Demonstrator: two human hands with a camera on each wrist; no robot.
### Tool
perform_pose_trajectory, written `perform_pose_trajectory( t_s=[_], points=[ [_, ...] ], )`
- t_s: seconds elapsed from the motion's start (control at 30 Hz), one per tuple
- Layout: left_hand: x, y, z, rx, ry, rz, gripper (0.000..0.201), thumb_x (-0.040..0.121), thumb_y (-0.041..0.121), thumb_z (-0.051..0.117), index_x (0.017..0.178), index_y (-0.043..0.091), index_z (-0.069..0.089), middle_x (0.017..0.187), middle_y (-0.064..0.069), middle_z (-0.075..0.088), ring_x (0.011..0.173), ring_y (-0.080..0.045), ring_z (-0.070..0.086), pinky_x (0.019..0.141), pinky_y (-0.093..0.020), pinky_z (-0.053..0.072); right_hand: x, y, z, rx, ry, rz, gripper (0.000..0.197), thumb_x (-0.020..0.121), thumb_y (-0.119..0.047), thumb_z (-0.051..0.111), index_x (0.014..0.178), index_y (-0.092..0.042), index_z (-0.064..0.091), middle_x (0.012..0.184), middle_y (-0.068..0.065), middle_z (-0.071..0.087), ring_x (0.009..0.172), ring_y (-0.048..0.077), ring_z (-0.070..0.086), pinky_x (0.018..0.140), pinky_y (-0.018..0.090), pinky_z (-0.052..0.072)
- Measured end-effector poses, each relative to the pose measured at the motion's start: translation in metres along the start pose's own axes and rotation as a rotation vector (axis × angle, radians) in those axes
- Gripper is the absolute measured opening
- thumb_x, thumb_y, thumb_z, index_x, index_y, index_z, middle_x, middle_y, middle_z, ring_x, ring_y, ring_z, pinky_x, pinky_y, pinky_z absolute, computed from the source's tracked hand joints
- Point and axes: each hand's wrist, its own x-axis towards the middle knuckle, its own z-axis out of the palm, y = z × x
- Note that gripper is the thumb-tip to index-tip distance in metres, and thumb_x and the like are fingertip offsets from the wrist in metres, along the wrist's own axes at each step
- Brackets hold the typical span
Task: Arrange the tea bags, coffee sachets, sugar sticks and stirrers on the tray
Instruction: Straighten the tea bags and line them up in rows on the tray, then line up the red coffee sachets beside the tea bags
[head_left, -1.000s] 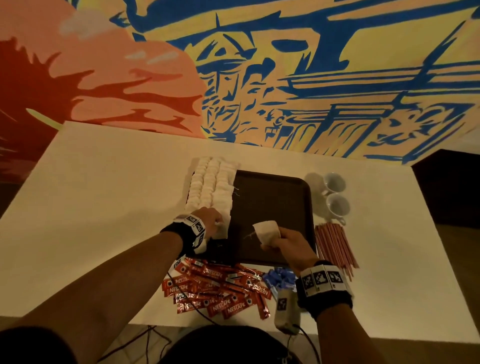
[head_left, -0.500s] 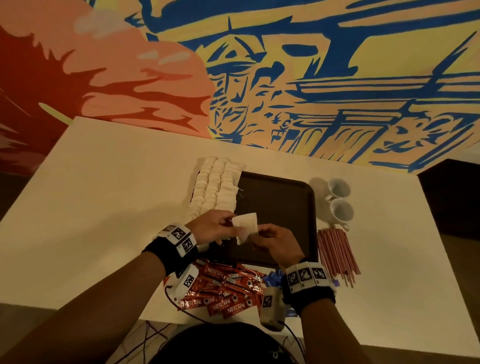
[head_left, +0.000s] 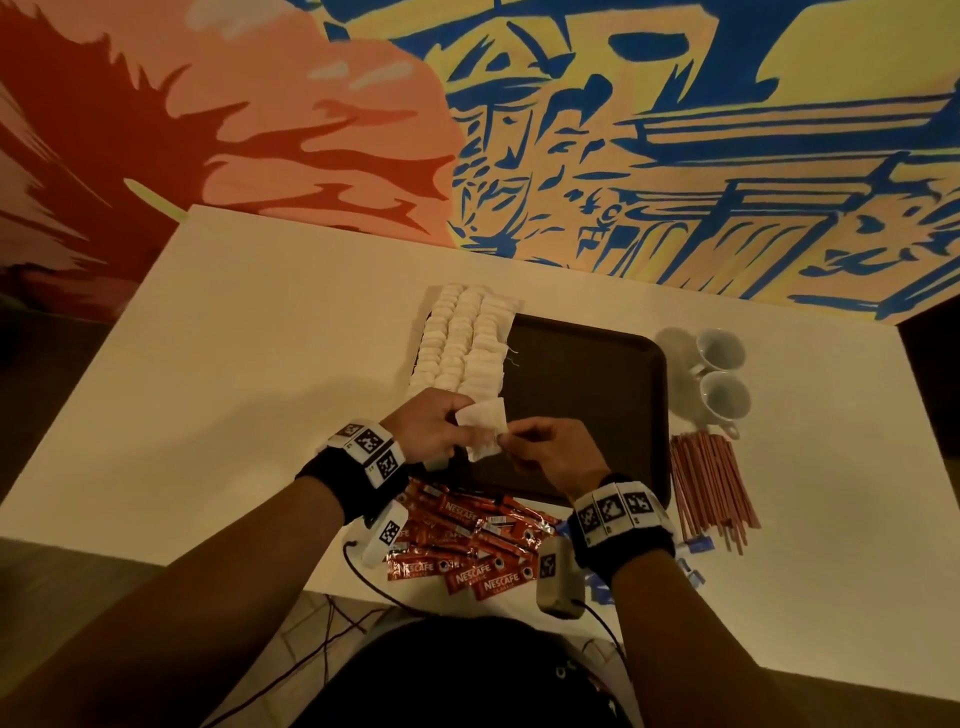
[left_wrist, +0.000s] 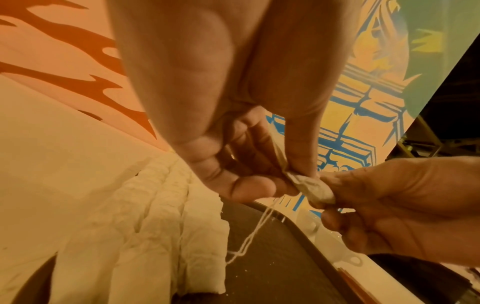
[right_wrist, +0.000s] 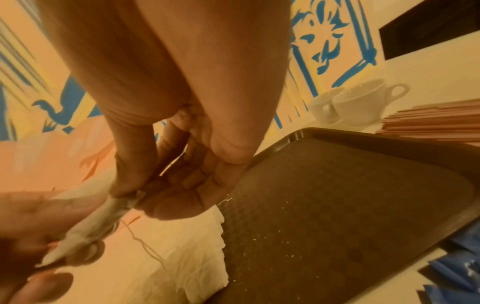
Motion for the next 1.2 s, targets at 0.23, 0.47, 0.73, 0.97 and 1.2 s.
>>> perform_pose_trajectory(
  t_s=[0.23, 0.47, 0.73, 0.97, 1.2],
  points=[
    [0.020, -0.022, -0.001, 0.357, 0.174, -0.037, 0.020, 0.087, 0.036, 0.073, 0.091, 0.016, 0.070, 0.084, 0.001, 0.066, 0.081, -0.019, 0.062, 0.063, -0.027, 0.043, -0.001, 0.019, 0.004, -0.559, -0.193, 0.121, 0.048, 0.087, -0.032, 0.078, 0.130, -0.023, 0.059, 0.127, -0.005, 0.062, 0.117, 0.014, 0.059, 0.102, 0.035, 0.049],
    [0.047, -0.039, 0.018, 0.619, 0.041, -0.112, 0.030, 0.090, 0.039, 0.067, 0.117, 0.026, 0.069, 0.116, 0.001, 0.068, 0.107, -0.023, 0.063, 0.091, -0.031, 0.049, -0.015, 0.040, 0.009, -0.987, -0.326, 0.192, 0.054, 0.086, -0.042, 0.076, 0.133, -0.024, 0.057, 0.131, -0.003, 0.056, 0.120, 0.018, 0.055, 0.098, 0.034, 0.048],
    [0.051, -0.038, 0.021, 0.679, 0.133, -0.100, 0.034, 0.090, 0.026, 0.064, 0.124, 0.029, 0.060, 0.126, 0.003, 0.059, 0.117, -0.022, 0.057, 0.098, -0.034, 0.047, -0.020, 0.071, 0.001, -1.127, -0.269, 0.151, 0.057, 0.081, -0.051, 0.076, 0.129, -0.026, 0.058, 0.130, -0.001, 0.054, 0.117, 0.019, 0.053, 0.102, 0.039, 0.047],
    [-0.026, -0.049, 0.051, 0.576, 0.197, -0.029, 0.032, 0.090, 0.037, 0.064, 0.121, 0.032, 0.054, 0.115, 0.011, 0.055, 0.105, -0.013, 0.054, 0.092, -0.034, 0.049, -0.025, 0.087, -0.006, -1.094, -0.172, 0.051, 0.065, 0.084, -0.056, 0.071, 0.139, -0.029, 0.053, 0.138, -0.001, 0.051, 0.128, 0.023, 0.048, 0.113, 0.043, 0.038],
    [-0.073, -0.086, 0.125, 0.751, -0.020, -0.037, 0.041, 0.095, 0.050, 0.052, 0.130, 0.028, 0.057, 0.135, 0.007, 0.057, 0.125, -0.018, 0.053, 0.105, -0.037, 0.046, -0.023, 0.098, 0.008, -1.239, -0.161, -0.017, 0.071, 0.087, -0.064, 0.063, 0.142, -0.021, 0.048, 0.142, 0.004, 0.050, 0.131, 0.026, 0.046, 0.113, 0.043, 0.038]
  ],
)
